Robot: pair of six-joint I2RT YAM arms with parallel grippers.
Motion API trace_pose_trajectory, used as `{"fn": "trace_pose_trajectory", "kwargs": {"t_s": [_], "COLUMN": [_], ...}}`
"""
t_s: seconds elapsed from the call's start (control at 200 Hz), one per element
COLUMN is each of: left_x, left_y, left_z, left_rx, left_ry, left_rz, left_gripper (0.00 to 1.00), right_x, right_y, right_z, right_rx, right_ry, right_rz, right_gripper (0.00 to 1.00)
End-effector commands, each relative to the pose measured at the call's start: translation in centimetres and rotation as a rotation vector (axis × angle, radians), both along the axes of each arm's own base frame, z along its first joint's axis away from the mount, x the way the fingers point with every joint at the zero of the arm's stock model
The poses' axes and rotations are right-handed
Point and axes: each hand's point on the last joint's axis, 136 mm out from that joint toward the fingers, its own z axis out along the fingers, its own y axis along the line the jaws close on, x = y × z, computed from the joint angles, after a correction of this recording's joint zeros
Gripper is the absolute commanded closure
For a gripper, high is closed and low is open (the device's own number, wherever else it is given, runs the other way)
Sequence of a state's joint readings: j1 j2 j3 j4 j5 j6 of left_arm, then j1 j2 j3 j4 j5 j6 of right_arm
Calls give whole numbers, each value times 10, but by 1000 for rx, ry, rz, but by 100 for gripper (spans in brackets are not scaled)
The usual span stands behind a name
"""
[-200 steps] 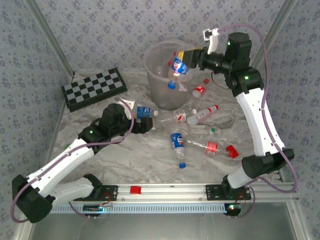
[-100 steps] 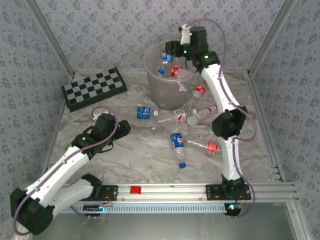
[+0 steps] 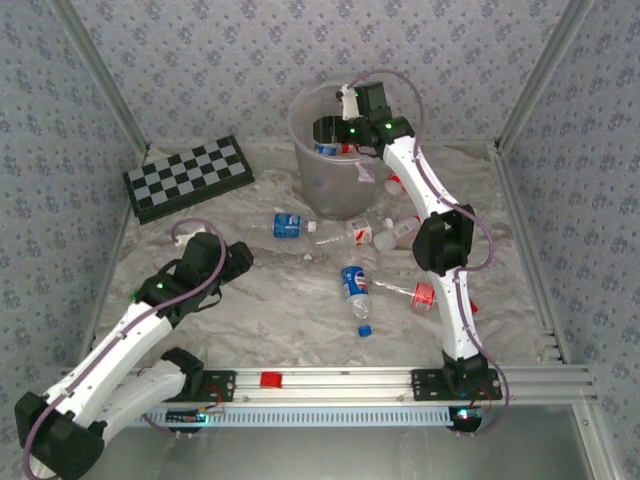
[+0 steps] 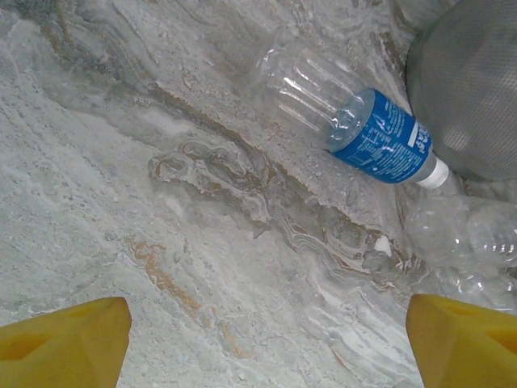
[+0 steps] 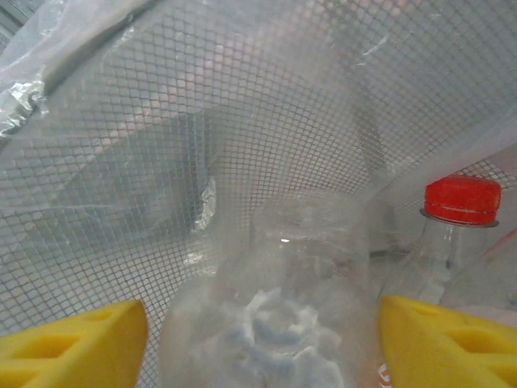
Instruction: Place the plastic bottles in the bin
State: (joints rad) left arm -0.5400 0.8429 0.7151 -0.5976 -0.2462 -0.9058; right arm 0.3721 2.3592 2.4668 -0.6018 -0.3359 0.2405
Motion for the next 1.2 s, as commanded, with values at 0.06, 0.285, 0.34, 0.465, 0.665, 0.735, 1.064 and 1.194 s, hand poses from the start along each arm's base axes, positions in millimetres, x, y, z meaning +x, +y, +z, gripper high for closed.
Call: {"fn": "trace_pose_trajectory", "kwargs": {"t_s": [0.06,0.285,0.34,0.465,0.665,0.735,1.064,1.194], "left_x": [15,44,52,68,71,63,0,-17], "left_y": [-17,-39,-46,-72,-131,-153,-257,-288], "left_z": [16,35,35,29,15,9,-25,-39], "left_rx": [7,132,159,106,-5,-61,-277,-265], "left_ry": [-47,-102,-84,-26,9,40,178,205], "left_rz": [-97,-259,-295,-346,-428,-426,-494,-622], "left_gripper": [11,11,11,10,11,13,9,7], "right_x": [-10,-33,-42,-70,-130,-150,-207,-226], "right_y": [-22,-69,-83,-109,-134,-147,-201,-206], "right_z": [53,112,127,160,151,139,47,13], "right_rx": [-29,-23,-21,-18,-67,-65,-11,12], "right_ry": [-71,-122,-139,-192,-182,-178,15,75], "right_rz": [-32,-92,-108,-126,-125,-150,-309,-331], "right_gripper": [15,12,12,11,12,11,9,9]}}
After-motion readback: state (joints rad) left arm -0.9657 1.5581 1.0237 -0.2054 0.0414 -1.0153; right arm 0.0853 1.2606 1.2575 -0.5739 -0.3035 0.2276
